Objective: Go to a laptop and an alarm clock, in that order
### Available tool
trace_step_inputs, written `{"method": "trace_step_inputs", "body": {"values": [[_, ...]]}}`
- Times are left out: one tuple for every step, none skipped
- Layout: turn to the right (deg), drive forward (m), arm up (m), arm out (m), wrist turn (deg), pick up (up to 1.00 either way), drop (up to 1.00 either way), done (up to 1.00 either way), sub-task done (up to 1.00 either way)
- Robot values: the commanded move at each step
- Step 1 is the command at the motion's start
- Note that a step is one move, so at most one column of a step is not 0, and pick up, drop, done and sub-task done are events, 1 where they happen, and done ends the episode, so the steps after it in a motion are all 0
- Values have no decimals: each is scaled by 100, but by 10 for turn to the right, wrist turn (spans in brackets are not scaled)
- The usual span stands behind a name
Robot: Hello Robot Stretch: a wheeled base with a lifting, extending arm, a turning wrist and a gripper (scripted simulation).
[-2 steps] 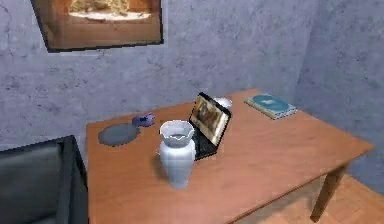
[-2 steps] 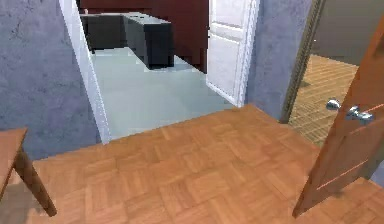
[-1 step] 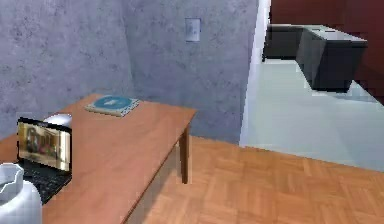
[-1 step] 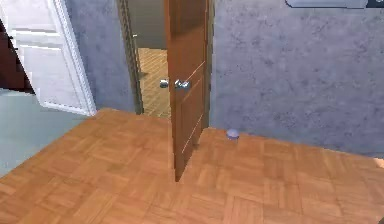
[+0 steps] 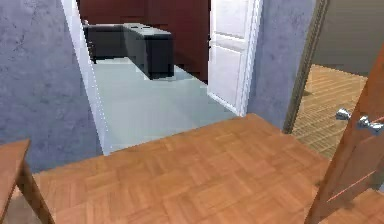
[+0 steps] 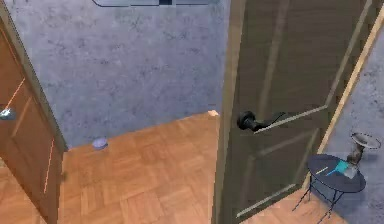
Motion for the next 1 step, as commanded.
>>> {"method": "trace_step_inputs", "body": {"values": [[450, 0, 0, 0, 0, 0, 0, 0, 0]]}}
